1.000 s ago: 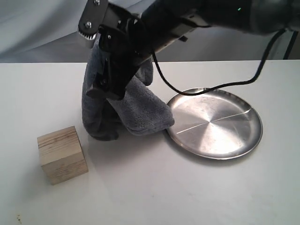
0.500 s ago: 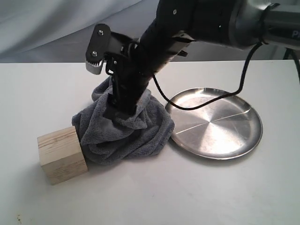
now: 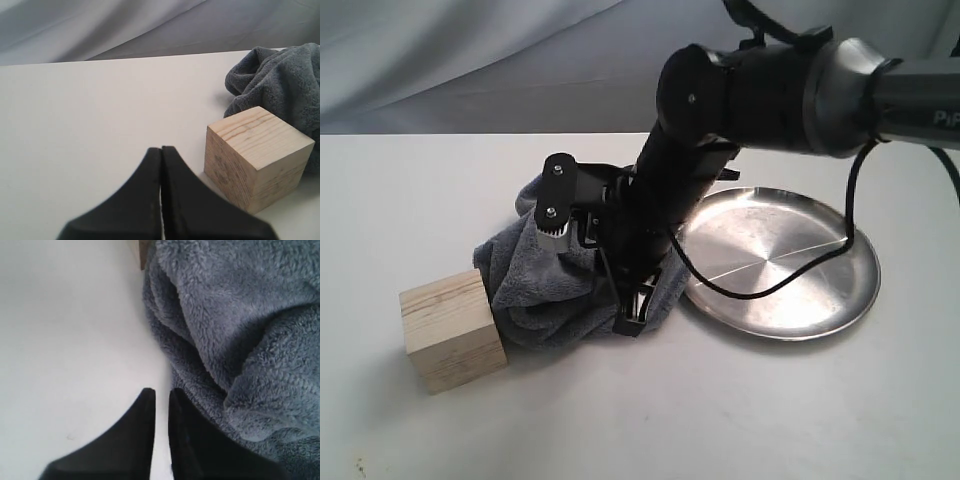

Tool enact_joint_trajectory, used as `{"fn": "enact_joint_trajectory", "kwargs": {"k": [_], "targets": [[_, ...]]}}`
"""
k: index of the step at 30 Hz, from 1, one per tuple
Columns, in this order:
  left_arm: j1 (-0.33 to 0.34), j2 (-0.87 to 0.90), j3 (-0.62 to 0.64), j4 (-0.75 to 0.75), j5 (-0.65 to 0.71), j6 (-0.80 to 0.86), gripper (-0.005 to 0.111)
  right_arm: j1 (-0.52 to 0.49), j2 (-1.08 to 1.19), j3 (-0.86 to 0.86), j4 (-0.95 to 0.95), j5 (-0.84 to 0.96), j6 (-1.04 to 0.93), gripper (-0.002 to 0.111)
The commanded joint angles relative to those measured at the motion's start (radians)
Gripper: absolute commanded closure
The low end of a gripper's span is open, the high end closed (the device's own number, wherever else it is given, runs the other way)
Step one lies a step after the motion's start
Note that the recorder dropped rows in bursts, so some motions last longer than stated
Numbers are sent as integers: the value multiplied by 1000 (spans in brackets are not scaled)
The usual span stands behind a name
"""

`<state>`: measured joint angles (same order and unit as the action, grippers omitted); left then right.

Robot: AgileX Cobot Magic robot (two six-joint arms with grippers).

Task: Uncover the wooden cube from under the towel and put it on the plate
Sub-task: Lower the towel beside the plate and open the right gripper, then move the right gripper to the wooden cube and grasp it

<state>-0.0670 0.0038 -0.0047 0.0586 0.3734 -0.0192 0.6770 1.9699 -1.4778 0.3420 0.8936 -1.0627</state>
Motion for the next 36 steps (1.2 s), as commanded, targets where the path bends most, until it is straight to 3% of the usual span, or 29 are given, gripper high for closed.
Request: {"fn": "enact_joint_trajectory", "kwargs": {"k": [1, 7, 16, 25, 36], "targets": [[-2, -4, 5, -2, -12, -5, 107, 2, 26, 39, -4, -88, -1, 100], [-2, -4, 5, -2, -12, -5, 107, 2, 133, 39, -20, -188, -3, 100], [-2, -4, 5, -2, -12, -5, 107, 2, 240, 28, -18, -529, 4, 100], [-2, -4, 5, -2, -12, -5, 107, 2, 380, -135, -10, -715, 215, 100], [-2, -4, 5, -2, -12, -5, 107, 2, 363, -258, -10, -610, 312, 100]]}}
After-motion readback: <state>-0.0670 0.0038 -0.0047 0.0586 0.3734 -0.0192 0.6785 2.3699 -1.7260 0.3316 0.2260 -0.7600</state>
